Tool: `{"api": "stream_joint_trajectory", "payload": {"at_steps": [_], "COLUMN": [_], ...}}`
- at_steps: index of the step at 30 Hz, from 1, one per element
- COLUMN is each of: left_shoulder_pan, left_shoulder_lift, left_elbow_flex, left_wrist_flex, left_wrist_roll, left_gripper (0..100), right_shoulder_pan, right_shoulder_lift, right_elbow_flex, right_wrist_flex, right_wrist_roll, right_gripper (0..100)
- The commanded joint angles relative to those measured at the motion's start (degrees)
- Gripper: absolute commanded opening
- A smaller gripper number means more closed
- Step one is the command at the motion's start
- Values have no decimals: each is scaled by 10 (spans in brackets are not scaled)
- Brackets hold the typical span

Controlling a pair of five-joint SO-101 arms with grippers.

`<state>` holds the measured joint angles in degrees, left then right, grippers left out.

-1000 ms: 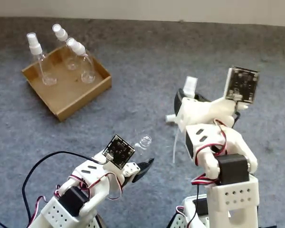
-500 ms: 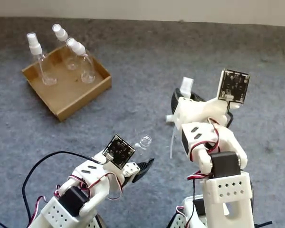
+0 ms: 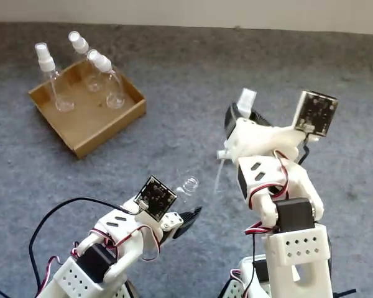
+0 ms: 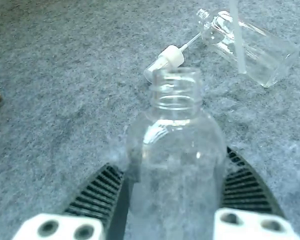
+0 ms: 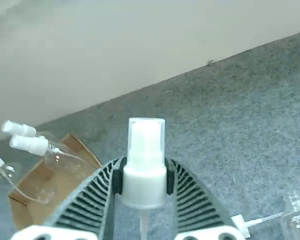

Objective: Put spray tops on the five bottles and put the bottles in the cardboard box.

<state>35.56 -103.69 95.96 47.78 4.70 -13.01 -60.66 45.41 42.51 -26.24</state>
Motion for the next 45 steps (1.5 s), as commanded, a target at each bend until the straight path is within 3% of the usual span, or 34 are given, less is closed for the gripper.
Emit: {"api": "stream_joint_trajectory", "payload": {"at_steps": [1,9,29,45], "left_shoulder_pan": [8,80,77,77], "left_shoulder_lift": [-10,-10,-10,-10], "left_elbow_flex": [12,12,12,12], "left_wrist_flex": [-3,-1,-1,-3], "left_wrist_roll": [8,8,7,7], "left_gripper": [113,112,112,112], "right_shoulder_pan": [0,-1,0,-3], "right_shoulder_lift": [-14,-14,-95,-163], "right_elbow_flex": [-43,-44,-80,57], "right_wrist_flex": [-20,-21,-17,-16], "right_wrist_roll": [-33,-36,-33,-33], "right_gripper": [5,5,5,7]}}
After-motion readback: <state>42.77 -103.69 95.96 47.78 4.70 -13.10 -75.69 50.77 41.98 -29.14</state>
